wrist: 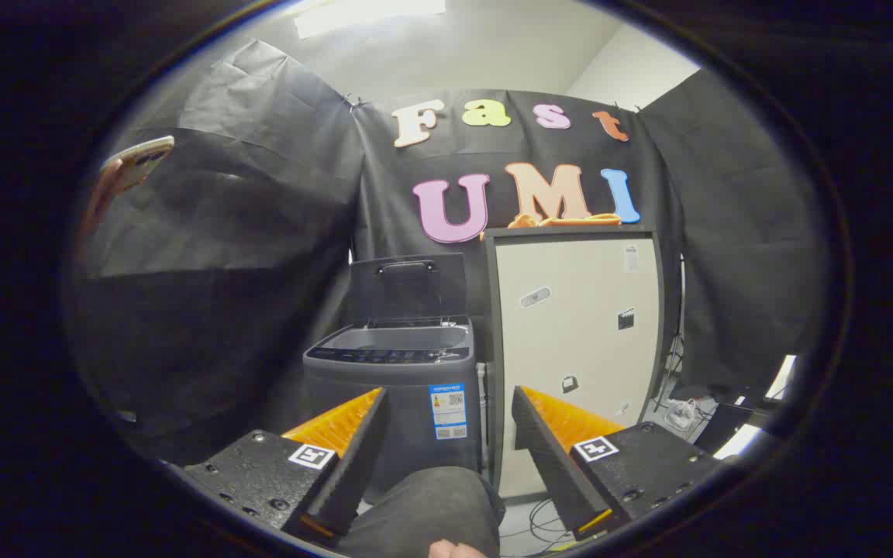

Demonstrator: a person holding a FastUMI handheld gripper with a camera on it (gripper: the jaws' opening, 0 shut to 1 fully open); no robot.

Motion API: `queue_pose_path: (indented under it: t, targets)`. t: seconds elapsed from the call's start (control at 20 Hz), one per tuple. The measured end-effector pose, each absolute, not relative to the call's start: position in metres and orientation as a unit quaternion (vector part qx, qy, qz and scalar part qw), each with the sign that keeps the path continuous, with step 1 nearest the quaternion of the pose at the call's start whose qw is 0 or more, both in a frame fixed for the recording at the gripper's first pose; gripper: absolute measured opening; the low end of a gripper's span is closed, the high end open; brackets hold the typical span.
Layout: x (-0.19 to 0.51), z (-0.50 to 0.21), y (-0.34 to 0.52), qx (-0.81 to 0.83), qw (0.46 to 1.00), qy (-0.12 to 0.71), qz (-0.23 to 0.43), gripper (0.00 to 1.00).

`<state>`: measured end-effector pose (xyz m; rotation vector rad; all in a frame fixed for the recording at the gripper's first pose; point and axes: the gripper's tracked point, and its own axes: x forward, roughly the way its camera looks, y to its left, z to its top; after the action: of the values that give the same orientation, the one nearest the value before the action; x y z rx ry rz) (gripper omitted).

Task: Put the clothes into the washing machine and then close the washing machine lid.

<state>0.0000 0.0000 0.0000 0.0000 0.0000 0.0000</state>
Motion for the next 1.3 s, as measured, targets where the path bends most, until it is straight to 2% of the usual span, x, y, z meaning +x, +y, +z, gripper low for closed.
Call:
queue_pose_path:
  t: [1.3]
  targets:
    - [0.0002,0.0073,-0.0044,0.0,1.0,-0.007,-0.006,0.96]
